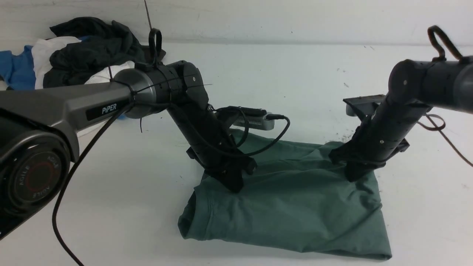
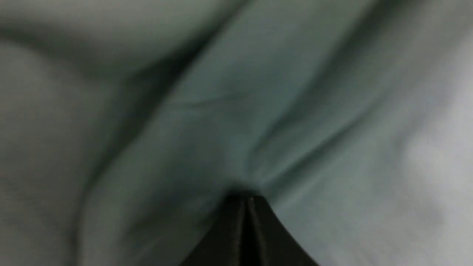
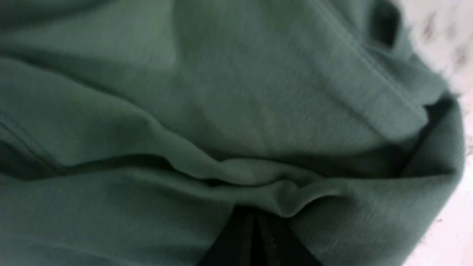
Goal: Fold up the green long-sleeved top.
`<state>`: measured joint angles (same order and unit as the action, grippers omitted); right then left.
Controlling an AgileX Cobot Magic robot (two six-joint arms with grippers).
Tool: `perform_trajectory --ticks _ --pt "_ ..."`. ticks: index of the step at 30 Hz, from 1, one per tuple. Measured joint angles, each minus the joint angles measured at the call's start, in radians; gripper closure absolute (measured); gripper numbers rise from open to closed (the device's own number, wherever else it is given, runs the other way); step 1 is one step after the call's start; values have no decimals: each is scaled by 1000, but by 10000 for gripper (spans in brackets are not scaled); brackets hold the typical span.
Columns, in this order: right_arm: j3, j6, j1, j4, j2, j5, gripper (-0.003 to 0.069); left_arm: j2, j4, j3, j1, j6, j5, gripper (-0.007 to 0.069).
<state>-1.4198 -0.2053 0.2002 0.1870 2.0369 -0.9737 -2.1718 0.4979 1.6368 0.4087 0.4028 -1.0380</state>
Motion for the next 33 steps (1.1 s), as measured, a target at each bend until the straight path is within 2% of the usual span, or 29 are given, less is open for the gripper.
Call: perform_trajectory --ticks 8,13,16,27,33 --pt "-3 -11 0 58 11 108 672 -1 -55 0 -22 -55 17 629" --pt "-86 -46 0 63 39 88 672 11 -71 -3 -46 -88 19 629" --pt "-140 -46 0 42 13 8 672 79 -95 -8 -68 -104 16 629" --pt "-148 54 -49 -64 -431 -195 672 519 -193 -44 -148 -157 -79 629" --pt "-144 84 -49 -64 -706 -190 672 831 -207 -232 -222 -164 -54 629"
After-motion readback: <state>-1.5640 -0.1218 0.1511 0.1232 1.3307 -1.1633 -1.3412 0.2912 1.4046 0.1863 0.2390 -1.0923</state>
